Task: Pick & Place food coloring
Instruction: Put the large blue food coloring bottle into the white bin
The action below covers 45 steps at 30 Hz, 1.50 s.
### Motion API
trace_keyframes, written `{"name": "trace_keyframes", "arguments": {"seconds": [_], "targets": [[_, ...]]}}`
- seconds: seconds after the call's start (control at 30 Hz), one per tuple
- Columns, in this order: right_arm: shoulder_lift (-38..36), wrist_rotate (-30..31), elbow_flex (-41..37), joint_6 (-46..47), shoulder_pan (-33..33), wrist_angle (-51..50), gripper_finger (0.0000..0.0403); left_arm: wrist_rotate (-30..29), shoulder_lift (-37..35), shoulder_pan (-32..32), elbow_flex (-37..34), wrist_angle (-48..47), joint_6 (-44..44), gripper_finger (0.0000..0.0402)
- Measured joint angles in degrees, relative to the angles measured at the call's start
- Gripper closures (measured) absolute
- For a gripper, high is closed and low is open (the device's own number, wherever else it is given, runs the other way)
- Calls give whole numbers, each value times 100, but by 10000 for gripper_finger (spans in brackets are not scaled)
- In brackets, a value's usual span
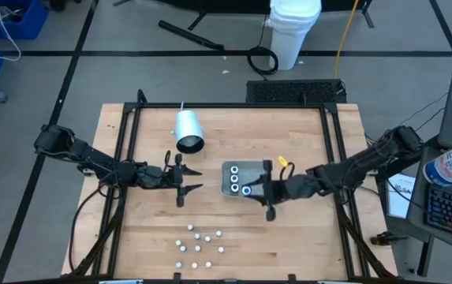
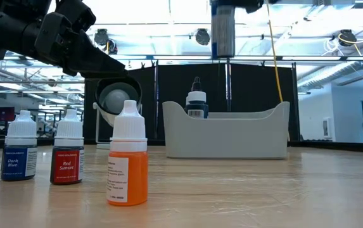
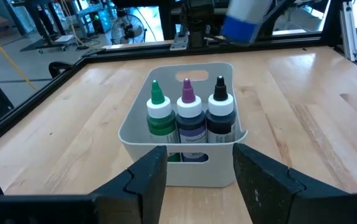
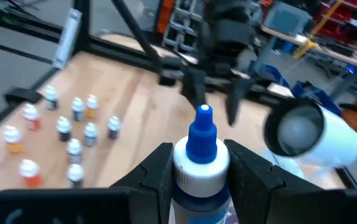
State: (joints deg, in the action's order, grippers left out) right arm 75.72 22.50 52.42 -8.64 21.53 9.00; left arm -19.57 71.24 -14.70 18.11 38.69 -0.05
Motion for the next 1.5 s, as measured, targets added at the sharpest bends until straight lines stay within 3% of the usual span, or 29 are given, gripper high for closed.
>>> {"name": "trace_keyframes", "arguments": {"seconds": [0.23, 0.53, 0.9, 1.0, 1.5], "targets": [[-93, -319, -249, 165, -620, 0, 293, 0, 0, 0, 0, -43, -2, 213], [-525, -763, -1462, 593, -1206, 1565, 293, -1, 0, 0, 0, -139, -11, 213], [-593, -758, -2496, 1119, -1557, 2781, 293, -33, 0, 0, 0, -121, 4, 213], [-491, -766, -2679, 1212, -1560, 3371, 293, -48, 0, 0, 0, -120, 4, 213], [641, -897, -2483, 1399, -1510, 3945, 293, -50, 0, 0, 0, -119, 4, 213]]}}
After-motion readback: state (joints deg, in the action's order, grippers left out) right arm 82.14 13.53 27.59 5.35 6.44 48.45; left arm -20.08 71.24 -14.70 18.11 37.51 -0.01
